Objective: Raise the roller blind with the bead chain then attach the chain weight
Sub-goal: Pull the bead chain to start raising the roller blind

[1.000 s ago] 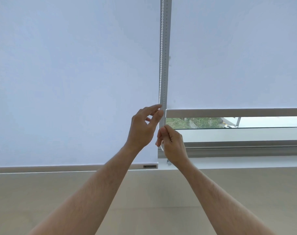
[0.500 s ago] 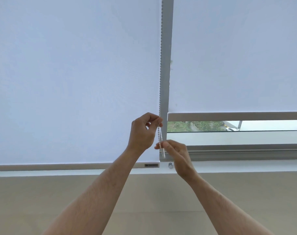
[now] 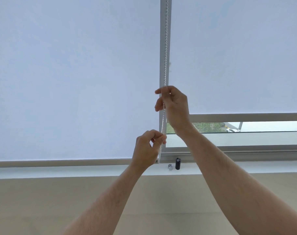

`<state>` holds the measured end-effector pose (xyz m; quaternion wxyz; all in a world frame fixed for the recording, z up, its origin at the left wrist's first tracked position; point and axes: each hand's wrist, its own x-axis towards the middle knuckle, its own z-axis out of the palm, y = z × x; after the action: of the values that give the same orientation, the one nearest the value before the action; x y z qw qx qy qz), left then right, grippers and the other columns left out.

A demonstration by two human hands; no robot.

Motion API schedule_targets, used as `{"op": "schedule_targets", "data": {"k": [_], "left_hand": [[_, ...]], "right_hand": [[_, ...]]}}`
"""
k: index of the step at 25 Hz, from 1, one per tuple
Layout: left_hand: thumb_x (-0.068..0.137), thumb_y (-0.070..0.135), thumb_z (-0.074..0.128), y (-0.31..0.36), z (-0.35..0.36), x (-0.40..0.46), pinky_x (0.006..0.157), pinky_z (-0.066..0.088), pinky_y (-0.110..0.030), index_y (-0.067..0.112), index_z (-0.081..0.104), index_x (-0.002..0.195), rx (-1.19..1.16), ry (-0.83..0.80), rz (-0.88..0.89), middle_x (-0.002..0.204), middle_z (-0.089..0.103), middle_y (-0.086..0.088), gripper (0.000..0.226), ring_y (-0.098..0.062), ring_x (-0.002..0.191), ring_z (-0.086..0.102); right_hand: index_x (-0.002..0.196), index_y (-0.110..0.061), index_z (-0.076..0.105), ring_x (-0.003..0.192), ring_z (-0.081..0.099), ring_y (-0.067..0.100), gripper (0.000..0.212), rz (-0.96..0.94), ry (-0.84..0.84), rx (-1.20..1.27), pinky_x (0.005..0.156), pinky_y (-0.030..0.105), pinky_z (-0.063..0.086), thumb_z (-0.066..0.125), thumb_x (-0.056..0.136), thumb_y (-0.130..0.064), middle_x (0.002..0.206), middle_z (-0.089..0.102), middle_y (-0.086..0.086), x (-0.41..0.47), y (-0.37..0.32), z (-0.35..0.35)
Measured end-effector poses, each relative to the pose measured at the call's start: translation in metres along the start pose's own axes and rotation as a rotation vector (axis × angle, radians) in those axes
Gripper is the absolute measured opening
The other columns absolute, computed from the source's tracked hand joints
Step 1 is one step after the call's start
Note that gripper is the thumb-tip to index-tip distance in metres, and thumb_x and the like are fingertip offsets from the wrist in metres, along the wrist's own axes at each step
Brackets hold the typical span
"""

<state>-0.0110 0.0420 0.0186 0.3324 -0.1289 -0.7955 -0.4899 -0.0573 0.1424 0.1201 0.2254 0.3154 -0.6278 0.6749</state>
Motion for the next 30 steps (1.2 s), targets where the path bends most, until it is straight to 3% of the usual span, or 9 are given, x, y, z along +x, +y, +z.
{"op": "schedule_targets", "data": {"k": [4,8,12,16,18,21,24,26,30], "left_hand": [[0.090,0.019,0.066,-0.005,-0.004,-0.004,0.066,0.044,-0.013,0.018,0.070,0.075,0.028,-0.045,0.001,0.073,0.072,0.009,0.016,-0.007,0.071,0.060],[0.090,0.040,0.060,-0.006,-0.016,-0.010,0.074,0.048,-0.021,0.021,0.075,0.100,-0.018,-0.041,0.069,0.094,0.077,0.006,0.026,-0.013,0.089,0.067],[0.092,0.036,0.057,0.013,-0.024,0.009,0.075,0.051,-0.023,0.025,0.073,0.102,-0.058,0.103,0.060,0.093,0.076,0.008,0.022,-0.012,0.088,0.069],[0.095,0.032,0.058,0.054,-0.037,0.050,0.076,0.051,-0.027,0.031,0.071,0.105,-0.072,0.114,0.081,0.089,0.074,0.012,0.016,-0.011,0.088,0.070],[0.095,0.034,0.059,0.075,-0.041,0.069,0.075,0.051,-0.027,0.037,0.070,0.100,-0.115,0.085,0.090,0.085,0.074,0.014,0.012,-0.009,0.085,0.069],[0.091,0.030,0.066,0.093,-0.040,0.087,0.078,0.055,-0.029,0.024,0.075,0.089,-0.125,0.058,0.083,0.074,0.075,0.011,0.011,-0.002,0.073,0.067],[0.088,0.024,0.071,0.090,-0.038,0.086,0.083,0.056,-0.038,0.016,0.074,0.078,-0.126,0.070,0.043,0.065,0.073,0.010,0.013,-0.007,0.068,0.067],[0.087,0.021,0.071,0.085,-0.037,0.081,0.083,0.056,-0.044,0.019,0.072,0.075,-0.142,0.085,0.018,0.064,0.072,0.010,0.013,-0.017,0.072,0.069],[0.087,0.017,0.070,0.075,-0.037,0.076,0.079,0.055,-0.044,0.021,0.070,0.073,-0.104,0.082,0.048,0.065,0.073,0.008,0.015,-0.020,0.073,0.070]], "right_hand": [[0.074,-0.025,0.058,0.047,0.048,0.013,0.030,-0.007,0.035,-0.060,0.054,0.027,0.041,0.047,0.102,-0.024,0.045,0.053,-0.008,-0.010,0.006,-0.001],[0.073,-0.025,0.059,0.053,0.052,0.017,0.030,0.006,-0.005,-0.046,0.062,0.042,0.049,0.049,0.101,-0.026,0.049,0.054,-0.009,-0.023,0.007,-0.006],[0.071,-0.027,0.057,0.053,0.053,0.012,0.032,0.030,-0.027,-0.100,0.059,0.031,0.047,0.048,0.101,-0.022,0.050,0.054,-0.010,-0.039,0.016,-0.008],[0.071,-0.027,0.057,0.056,0.055,0.016,0.032,0.042,-0.027,-0.170,0.057,0.030,0.045,0.050,0.102,-0.022,0.053,0.056,-0.007,-0.055,0.029,-0.009],[0.068,-0.032,0.055,0.056,0.055,0.014,0.035,0.059,-0.034,-0.188,0.056,0.025,0.043,0.051,0.102,-0.025,0.053,0.057,-0.009,-0.063,0.035,-0.008],[0.067,-0.033,0.055,0.057,0.053,0.009,0.036,0.086,-0.044,-0.192,0.059,0.020,0.042,0.051,0.102,-0.024,0.054,0.058,-0.008,-0.072,0.041,-0.010],[0.070,-0.026,0.061,0.061,0.058,0.008,0.031,0.094,-0.095,-0.181,0.067,0.021,0.047,0.054,0.100,-0.024,0.058,0.065,-0.004,-0.075,0.045,-0.018],[0.073,-0.020,0.069,0.068,0.067,0.011,0.026,0.131,-0.188,-0.159,0.075,0.027,0.051,0.063,0.094,-0.035,0.065,0.072,0.000,-0.072,0.044,-0.027],[0.091,-0.026,0.077,0.097,0.072,0.012,0.034,0.208,-0.323,-0.060,0.087,0.028,0.051,0.070,0.076,-0.056,0.093,0.078,-0.004,-0.054,0.033,-0.043]]}}
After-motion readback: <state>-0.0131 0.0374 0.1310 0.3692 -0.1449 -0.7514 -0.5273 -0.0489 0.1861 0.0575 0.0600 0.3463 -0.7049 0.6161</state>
